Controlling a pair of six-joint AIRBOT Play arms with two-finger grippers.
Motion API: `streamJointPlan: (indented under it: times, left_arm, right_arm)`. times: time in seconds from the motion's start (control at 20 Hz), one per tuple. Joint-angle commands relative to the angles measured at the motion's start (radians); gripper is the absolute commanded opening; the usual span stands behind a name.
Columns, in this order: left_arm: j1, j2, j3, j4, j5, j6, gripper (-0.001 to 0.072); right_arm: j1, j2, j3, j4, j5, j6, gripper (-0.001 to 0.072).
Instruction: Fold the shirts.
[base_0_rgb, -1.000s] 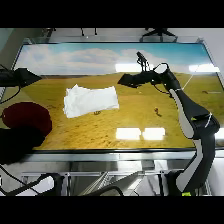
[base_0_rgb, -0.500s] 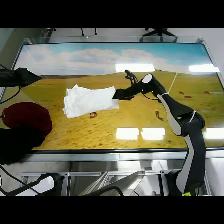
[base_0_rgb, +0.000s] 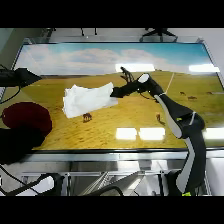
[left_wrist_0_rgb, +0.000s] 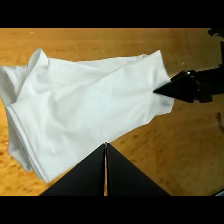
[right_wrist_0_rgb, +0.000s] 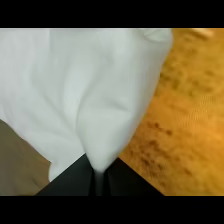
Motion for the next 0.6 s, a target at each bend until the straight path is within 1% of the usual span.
streamJointPlan:
  times: [0.0,0.15,0.25,0.3,0.4,0.55]
  left_arm:
    - [0.001,-0.001,0.000,0.000,-0.002,0.000,0.0012]
    - [0.001,-0.001,0.000,0.000,-0.002,0.000,0.0012]
    - [0.001,-0.001,0.000,0.000,-0.002,0.000,0.0012]
    - [0.001,-0.001,0.000,0.000,-0.002,0.000,0.0012]
    - [0.001,-0.001,0.000,0.000,-0.006,-0.001,0.0012]
    - [0.001,-0.001,0.000,0.000,-0.009,-0.001,0.0012]
  right_arm:
    - [-0.081,0.140,0.001,-0.140,-0.011,0.134,0.0016]
    - [-0.244,0.324,0.001,-0.462,0.016,0.422,0.0016]
    - [-0.377,0.406,0.001,-0.591,0.067,0.540,0.0016]
    - [-0.459,0.433,0.000,-0.626,0.104,0.575,0.0016]
    - [-0.630,0.465,-0.013,-0.648,0.171,0.602,0.0016]
    - [-0.866,0.514,-0.130,-0.676,0.185,0.605,0.0016]
